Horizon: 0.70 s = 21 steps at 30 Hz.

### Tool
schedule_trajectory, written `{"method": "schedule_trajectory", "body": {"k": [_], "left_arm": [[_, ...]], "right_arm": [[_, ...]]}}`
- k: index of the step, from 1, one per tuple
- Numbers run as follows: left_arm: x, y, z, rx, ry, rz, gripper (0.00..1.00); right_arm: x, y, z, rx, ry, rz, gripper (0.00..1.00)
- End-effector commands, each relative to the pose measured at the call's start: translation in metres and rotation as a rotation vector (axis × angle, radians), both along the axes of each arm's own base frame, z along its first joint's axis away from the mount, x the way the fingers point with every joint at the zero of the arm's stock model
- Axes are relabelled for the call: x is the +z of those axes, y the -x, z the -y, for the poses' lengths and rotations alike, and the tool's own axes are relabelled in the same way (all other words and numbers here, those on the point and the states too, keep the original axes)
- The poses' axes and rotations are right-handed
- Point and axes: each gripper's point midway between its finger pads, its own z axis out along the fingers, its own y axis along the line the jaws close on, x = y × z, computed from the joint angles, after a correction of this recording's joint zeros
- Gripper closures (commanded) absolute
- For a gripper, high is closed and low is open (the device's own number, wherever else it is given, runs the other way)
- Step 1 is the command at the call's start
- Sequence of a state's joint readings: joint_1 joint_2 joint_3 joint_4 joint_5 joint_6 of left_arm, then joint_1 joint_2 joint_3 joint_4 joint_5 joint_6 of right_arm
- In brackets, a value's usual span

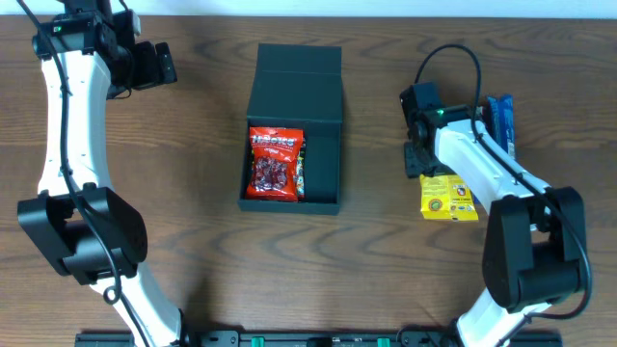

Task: Pack container
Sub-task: 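Grasp the yellow chip bag with the right gripper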

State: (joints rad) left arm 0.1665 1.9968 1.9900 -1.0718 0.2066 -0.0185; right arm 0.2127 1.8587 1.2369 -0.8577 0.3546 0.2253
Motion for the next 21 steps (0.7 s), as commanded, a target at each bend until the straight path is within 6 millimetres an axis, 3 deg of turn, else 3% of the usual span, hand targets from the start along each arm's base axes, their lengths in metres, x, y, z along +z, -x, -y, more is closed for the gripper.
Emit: {"method": "schedule_trajectory", "body": {"k": [1,5,8,15,21], "left_arm": [[0.008,0.003,0.000,-0.003,-0.001,0.017,0.05],[0.008,0.003,0.000,-0.003,-0.001,0.017,0.05],[0.008,0.003,0.000,-0.003,-0.001,0.018,0.05],[0.008,0.003,0.000,-0.003,0.000,0.017,0.05],[0.008,0.003,0.000,-0.003,0.000,0.016,0.05]], "right_arm": [[-0.012,0.005,0.002,0.000,0.005,-0.016,0.42],[-0.027,0.007,0.000,0.019,-0.005,-0.039,0.43],[-0.036,0.009,0.001,0.018,0.001,-0.066,0.52],[-0.048,0.010,0.001,0.017,0.004,-0.085,0.99],[-0.033,0.005,-0.001,-0.022,-0.001,-0.069,0.99]]}}
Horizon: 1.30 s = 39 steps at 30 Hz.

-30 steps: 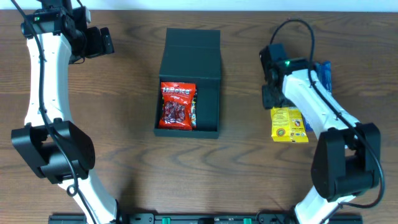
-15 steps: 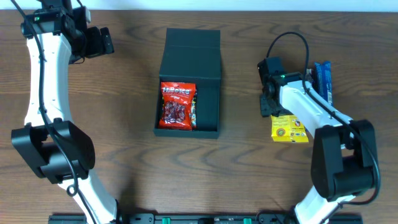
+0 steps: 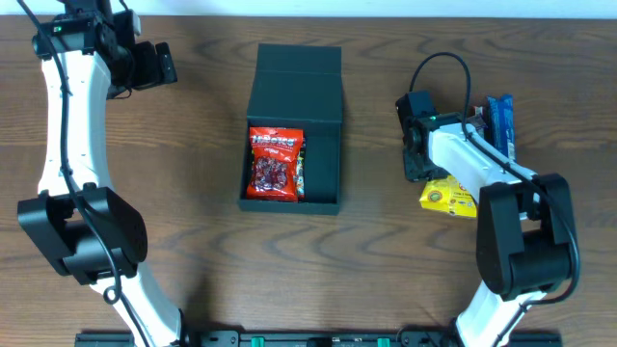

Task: Pack container
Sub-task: 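Grasp the yellow chip bag with the right gripper, then place the yellow chip bag into the box and release it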

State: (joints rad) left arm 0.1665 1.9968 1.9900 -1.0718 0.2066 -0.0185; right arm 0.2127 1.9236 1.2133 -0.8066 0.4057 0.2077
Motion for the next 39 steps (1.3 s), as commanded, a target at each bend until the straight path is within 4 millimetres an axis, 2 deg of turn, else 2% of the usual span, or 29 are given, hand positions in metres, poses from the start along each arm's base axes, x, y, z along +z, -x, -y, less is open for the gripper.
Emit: {"method": "schedule_trajectory", "body": {"k": [1,4,8,11,14,17,20,23,27,33,39], "left_arm": [[0.008,0.003,0.000,-0.003,0.000,0.017,0.05],[0.008,0.003,0.000,-0.003,0.000,0.017,0.05],[0.008,0.003,0.000,-0.003,-0.001,0.016,0.05],[0.008,0.003,0.000,-0.002,-0.001,0.016,0.05],[0.008,0.003,0.000,-0.002,-0.002,0.016,0.05],[0.008,0.003,-0.004,-0.018,-0.024,0.017,0.05],[0.008,0.003,-0.012,-0.012,-0.032,0.022,0.05],[0.009,0.003,-0.022,0.009,-0.034,0.028,0.05],[0.009,0.005,-0.033,0.034,-0.032,0.026,0.05],[0.008,0.007,-0.033,0.034,-0.024,0.021,0.05],[0.008,0.007,-0.033,0.035,-0.023,0.021,0.05]], "right_arm": [[-0.001,0.000,-0.010,-0.049,-0.065,-0.022,0.99],[0.033,-0.019,-0.019,-0.052,-0.086,0.039,0.99],[0.089,-0.048,-0.045,-0.016,-0.139,0.164,0.99],[0.126,-0.066,-0.087,0.038,-0.241,0.257,0.99],[0.143,-0.070,-0.129,0.076,-0.325,0.312,0.99],[0.143,-0.069,-0.179,0.139,-0.401,0.345,0.99],[0.131,-0.061,-0.222,0.148,-0.466,0.336,0.99],[0.121,-0.055,-0.258,0.194,-0.505,0.336,0.98],[0.123,-0.051,-0.298,0.266,-0.513,0.345,0.98],[0.119,-0.045,-0.326,0.296,-0.472,0.278,0.98],[0.118,-0.029,-0.337,0.290,-0.418,0.278,0.98]]}}
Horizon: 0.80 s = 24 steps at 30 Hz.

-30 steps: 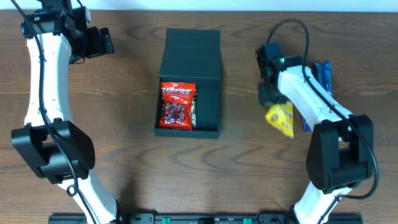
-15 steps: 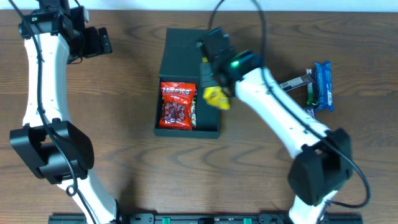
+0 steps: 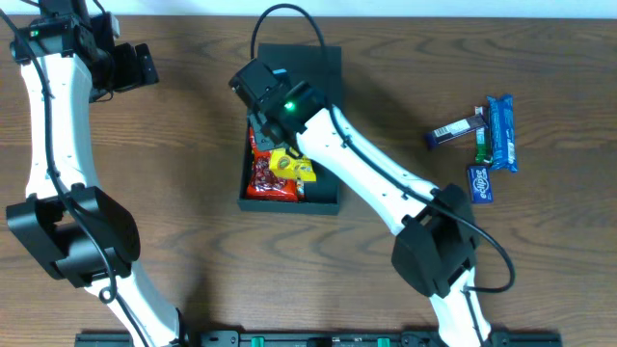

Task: Pack container
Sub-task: 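Place the yellow chip bag into the box and release it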

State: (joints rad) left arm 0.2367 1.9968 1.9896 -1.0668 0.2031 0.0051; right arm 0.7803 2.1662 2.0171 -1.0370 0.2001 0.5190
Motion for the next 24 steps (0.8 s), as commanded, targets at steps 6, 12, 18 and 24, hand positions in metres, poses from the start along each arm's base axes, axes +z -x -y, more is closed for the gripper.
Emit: {"method": "schedule_trajectory", "body": {"k": [6,12,18,24], "left_arm": [[0.008,0.003,0.003,-0.017,0.002,0.018,0.05],[0.007,0.005,0.003,-0.012,0.007,0.006,0.05],[0.007,0.007,0.004,-0.010,0.009,-0.001,0.05],[0.006,0.007,0.004,-0.010,0.010,-0.002,0.05]], "right_arm": [[-0.014,0.015,-0.010,-0.084,0.042,-0.009,0.98],[-0.032,0.012,-0.013,-0.156,0.025,-0.027,0.98],[-0.043,0.003,-0.026,-0.149,-0.010,-0.009,0.99],[-0.041,0.003,-0.028,-0.093,0.001,-0.002,0.43]]}}
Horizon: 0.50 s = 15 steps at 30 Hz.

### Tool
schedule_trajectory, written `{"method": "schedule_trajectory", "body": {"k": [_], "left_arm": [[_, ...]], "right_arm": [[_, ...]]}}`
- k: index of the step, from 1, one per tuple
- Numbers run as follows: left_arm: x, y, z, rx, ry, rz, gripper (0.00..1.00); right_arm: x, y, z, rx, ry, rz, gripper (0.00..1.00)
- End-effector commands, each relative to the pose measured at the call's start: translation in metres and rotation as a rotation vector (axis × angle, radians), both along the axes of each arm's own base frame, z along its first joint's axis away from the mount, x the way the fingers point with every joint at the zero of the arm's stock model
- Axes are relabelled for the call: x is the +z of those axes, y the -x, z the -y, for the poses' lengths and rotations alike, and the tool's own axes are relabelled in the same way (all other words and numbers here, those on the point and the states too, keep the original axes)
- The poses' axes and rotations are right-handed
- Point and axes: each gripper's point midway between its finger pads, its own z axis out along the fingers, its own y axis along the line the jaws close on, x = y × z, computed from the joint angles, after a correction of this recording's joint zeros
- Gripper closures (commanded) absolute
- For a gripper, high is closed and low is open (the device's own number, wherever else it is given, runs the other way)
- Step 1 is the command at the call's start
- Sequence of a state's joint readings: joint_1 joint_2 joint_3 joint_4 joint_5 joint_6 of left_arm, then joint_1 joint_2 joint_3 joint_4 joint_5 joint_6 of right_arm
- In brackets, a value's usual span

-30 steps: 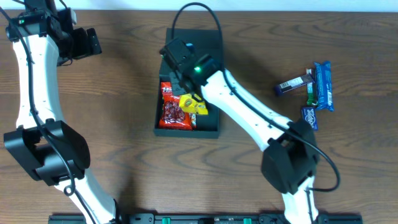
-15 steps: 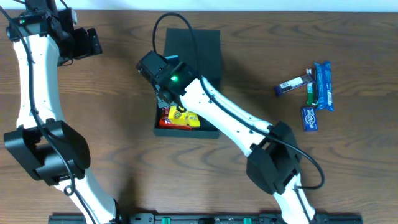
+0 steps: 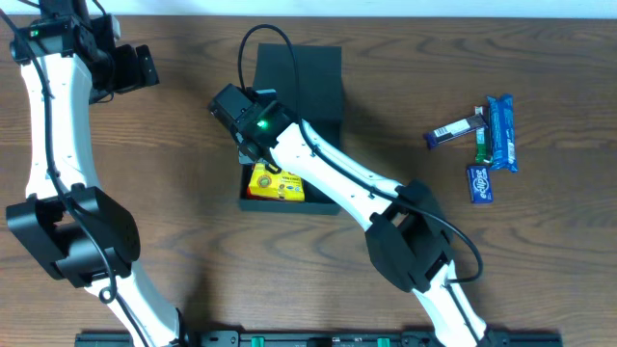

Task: Pack container
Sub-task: 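Place the yellow chip bag into the box and release it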

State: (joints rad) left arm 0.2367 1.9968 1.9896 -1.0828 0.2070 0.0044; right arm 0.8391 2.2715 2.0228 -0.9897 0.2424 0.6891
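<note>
The black container point(image 3: 323, 145) stands open at mid table, its lid point(image 3: 299, 72) folded back. A yellow snack packet point(image 3: 277, 183) lies in the container's left half and covers the red packet, of which only a sliver shows. My right gripper point(image 3: 260, 162) reaches across from the right and sits at the yellow packet's upper edge; it looks shut on that packet, though the wrist hides most of its fingers. My left gripper point(image 3: 135, 67) hangs far off at the table's upper left, holding nothing, its jaws too indistinct to judge.
Loose snacks lie at the right: a black-and-white bar point(image 3: 455, 127), a tall blue packet point(image 3: 499, 130), a green bar point(image 3: 479, 146) and a small blue packet point(image 3: 480, 181). The right arm point(image 3: 337, 178) stretches diagonally over the container's right side.
My right gripper has shifted a little left and lower in the container. The yellow packet went with it and now lies flat over the red packet. The left arm has not moved.
At first my right gripper was at the yellow packet on the table's right, with only the red packet in the container. Then it held the yellow packet over the container. Now the packet rests inside on the red one. The left arm shifted slightly leftward.
</note>
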Motion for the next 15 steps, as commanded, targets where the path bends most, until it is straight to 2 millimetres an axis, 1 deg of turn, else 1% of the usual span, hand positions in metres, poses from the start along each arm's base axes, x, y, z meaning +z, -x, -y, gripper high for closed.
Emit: {"method": "schedule_trajectory", "body": {"k": [1,2,3,4,5,7,8,9,10,11,12,13,14,15], "left_arm": [[0.008,0.004,0.002,-0.009,0.002,0.013,0.05],[0.008,0.004,0.002,-0.010,0.002,0.013,0.05],[0.008,0.004,0.002,-0.010,0.002,0.013,0.05],[0.008,0.004,0.002,-0.010,0.002,0.012,0.05],[0.008,0.004,0.002,-0.010,0.003,0.010,0.05],[0.007,0.005,0.003,-0.009,0.003,0.007,0.05],[0.007,0.005,0.003,-0.010,0.003,0.007,0.05],[0.007,0.005,0.003,-0.010,0.003,0.007,0.05],[0.007,0.005,0.003,-0.010,0.003,0.007,0.05],[0.007,0.005,0.003,-0.010,0.003,0.007,0.05],[0.007,0.005,0.003,-0.010,0.003,0.007,0.05],[0.007,0.005,0.003,-0.010,0.003,0.007,0.05],[0.007,0.005,0.003,-0.010,0.003,0.007,0.05],[0.007,0.005,0.003,-0.010,0.003,0.007,0.05]], "right_arm": [[0.007,-0.006,-0.004,0.041,0.009,0.028,0.37],[0.014,-0.007,-0.004,0.052,0.006,0.039,0.34],[0.018,-0.008,-0.005,0.059,0.001,0.047,0.34],[0.029,-0.009,-0.006,0.065,-0.012,0.064,0.34],[0.040,-0.011,-0.006,0.071,-0.024,0.083,0.34],[0.069,-0.015,-0.006,0.097,-0.051,0.133,0.35],[0.081,-0.016,-0.003,0.103,-0.062,0.151,0.44],[0.096,-0.017,0.001,0.107,-0.073,0.171,0.63],[0.108,-0.017,0.010,0.109,-0.074,0.183,0.99],[0.111,-0.019,0.017,0.109,-0.064,0.182,0.99],[0.109,-0.020,0.026,0.111,-0.040,0.167,0.99],[0.104,-0.020,0.035,0.109,-0.020,0.142,0.99],[0.095,-0.018,0.040,0.121,-0.008,0.107,0.99],[0.086,-0.015,0.040,0.154,-0.009,0.067,0.99]]}}
